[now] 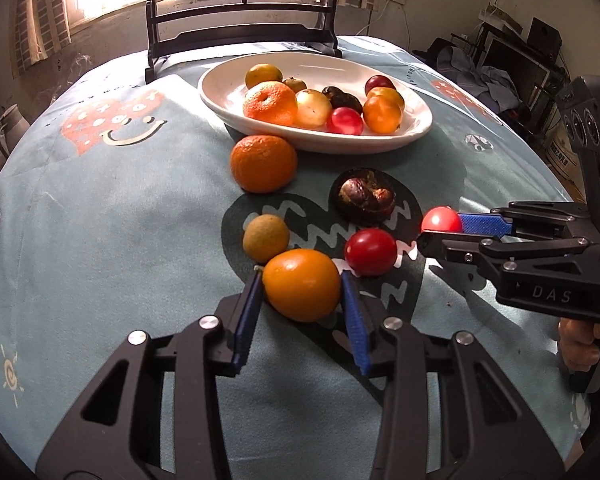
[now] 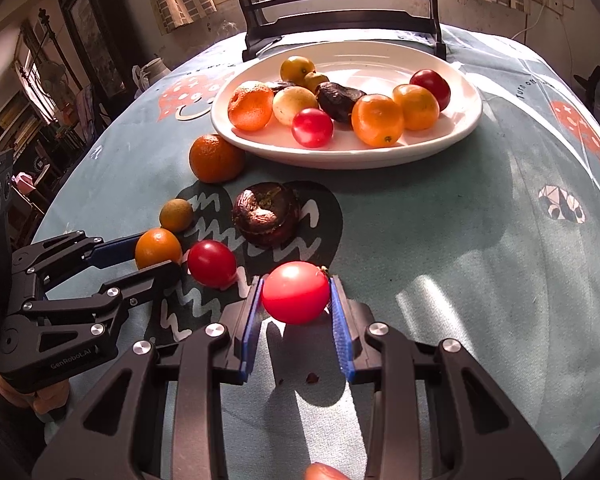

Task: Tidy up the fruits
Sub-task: 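Place the red tomato and orange on the white plate, opening both grippers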

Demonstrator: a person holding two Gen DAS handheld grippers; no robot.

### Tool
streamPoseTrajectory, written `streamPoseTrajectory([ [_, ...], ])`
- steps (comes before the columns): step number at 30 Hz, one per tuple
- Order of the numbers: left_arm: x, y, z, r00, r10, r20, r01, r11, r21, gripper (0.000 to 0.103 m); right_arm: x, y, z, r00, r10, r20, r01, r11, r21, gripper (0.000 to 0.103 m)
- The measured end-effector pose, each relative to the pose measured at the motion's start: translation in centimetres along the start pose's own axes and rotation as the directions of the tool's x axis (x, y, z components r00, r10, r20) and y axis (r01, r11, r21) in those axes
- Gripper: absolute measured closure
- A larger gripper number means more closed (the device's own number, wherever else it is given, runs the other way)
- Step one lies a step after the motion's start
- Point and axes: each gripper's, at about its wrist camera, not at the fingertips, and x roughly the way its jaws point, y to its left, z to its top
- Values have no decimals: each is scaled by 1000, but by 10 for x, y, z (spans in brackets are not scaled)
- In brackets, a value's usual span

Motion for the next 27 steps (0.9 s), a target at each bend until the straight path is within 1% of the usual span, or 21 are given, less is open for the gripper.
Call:
streamPoseTrajectory([
  [4, -6, 2, -1, 1000, -6, 14, 7, 1000, -16, 63, -1, 2, 0, 1000, 13, 8, -13, 1000, -10, 70],
  [7, -18, 5, -1, 998, -14, 58, 16, 999, -40, 63, -4, 4, 0, 999, 46, 26, -45, 999, -17, 69],
  [8, -23, 6, -2, 997, -23, 75, 26, 998, -50, 63, -6, 4, 1, 997, 63, 45, -63, 998, -16, 69],
  [9, -27, 6, -1, 995, -31, 95, 37, 998, -60, 63, -11, 3, 2, 994, 79, 82, -78, 997, -11, 69],
  [11, -35, 4, 2, 990, -21, 138, 30, 998, -63, 63, -23, -1, 6, 979, 88, 185, -90, 996, 5, 69],
  [13, -40, 1, 10, 986, -9, 167, 19, 998, -57, 63, -35, -8, 10, 956, 56, 287, -68, 997, 30, 69],
  [15, -39, -1, 26, 985, -13, 174, 22, 999, -50, 63, -39, -16, 18, 930, -8, 368, -14, 998, 58, 69],
  [17, -35, -4, 47, 983, -6, 182, 12, 999, -33, 63, -35, -25, 30, 916, -56, 398, 26, 996, 81, 70],
  [18, -31, -5, 58, 982, 2, 190, 3, 1000, -23, 63, -32, -31, 38, 912, -68, 404, 31, 995, 99, 70],
  [21, -14, -3, 92, 979, 25, 201, -21, 1000, -21, 63, -19, -50, 61, 910, -68, 409, 8, 989, 148, 70],
  [24, 9, 5, 123, 980, 47, 194, -41, 998, -37, 63, -8, -58, 80, 900, -88, 426, 31, 990, 140, 70],
  [27, 34, 16, 145, 983, 74, 167, -66, 996, -55, 63, 3, -62, 96, 899, -89, 429, 40, 992, 123, 70],
])
